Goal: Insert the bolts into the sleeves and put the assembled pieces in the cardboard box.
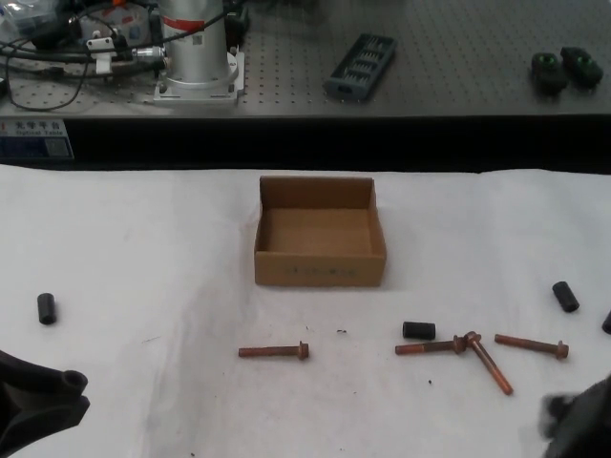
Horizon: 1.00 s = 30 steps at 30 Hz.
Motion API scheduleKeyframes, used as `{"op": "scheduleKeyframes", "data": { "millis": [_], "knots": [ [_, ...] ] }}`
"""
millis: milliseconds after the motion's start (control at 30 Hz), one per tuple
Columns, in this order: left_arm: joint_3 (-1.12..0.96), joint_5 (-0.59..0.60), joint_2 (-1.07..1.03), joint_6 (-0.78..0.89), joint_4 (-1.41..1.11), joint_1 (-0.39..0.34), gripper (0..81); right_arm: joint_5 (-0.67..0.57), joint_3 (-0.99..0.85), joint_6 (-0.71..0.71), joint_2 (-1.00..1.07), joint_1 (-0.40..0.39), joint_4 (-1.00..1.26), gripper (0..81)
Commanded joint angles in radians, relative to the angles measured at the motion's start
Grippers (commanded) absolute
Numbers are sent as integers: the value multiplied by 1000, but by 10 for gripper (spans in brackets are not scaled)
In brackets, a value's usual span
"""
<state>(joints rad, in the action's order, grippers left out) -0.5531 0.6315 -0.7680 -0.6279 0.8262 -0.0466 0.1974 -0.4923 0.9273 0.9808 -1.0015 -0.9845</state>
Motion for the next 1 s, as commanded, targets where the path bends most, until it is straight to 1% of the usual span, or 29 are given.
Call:
{"op": "scheduleKeyframes", "data": {
  "millis": [0,100,167,200,267,333,400,467,567,633,733,833,967],
  "knots": [
    [-4,10,5,-16,-29,3,6,84,-77,-12,-204,1,-3,66],
    [-4,19,5,0,-59,3,6,47,-100,-97,-327,1,146,66],
    [-4,63,5,23,-86,3,6,-6,-103,-162,-378,1,295,66],
    [-4,102,5,36,-100,3,6,-32,-103,-202,-395,1,360,66],
    [-4,193,5,68,-132,3,6,-38,-103,-287,-410,1,463,66],
    [-4,300,5,91,-183,3,6,-19,-103,-393,-407,1,549,66],
    [-2,378,5,91,-233,3,6,16,-101,-518,-384,1,624,66],
    [7,429,5,91,-312,3,6,38,-101,-620,-344,1,706,66],
    [46,488,5,91,-486,3,6,32,-101,-722,-260,1,835,66],
    [86,509,-8,97,-600,3,6,29,-101,-790,-185,1,948,66],
    [144,539,-49,149,-775,3,6,10,-101,-861,-69,1,1129,66],
    [184,551,-123,220,-938,3,6,-80,-101,-910,38,5,1297,66],
    [212,557,-244,296,-1094,0,6,-103,-101,-916,143,28,1469,66]
  ]
}}
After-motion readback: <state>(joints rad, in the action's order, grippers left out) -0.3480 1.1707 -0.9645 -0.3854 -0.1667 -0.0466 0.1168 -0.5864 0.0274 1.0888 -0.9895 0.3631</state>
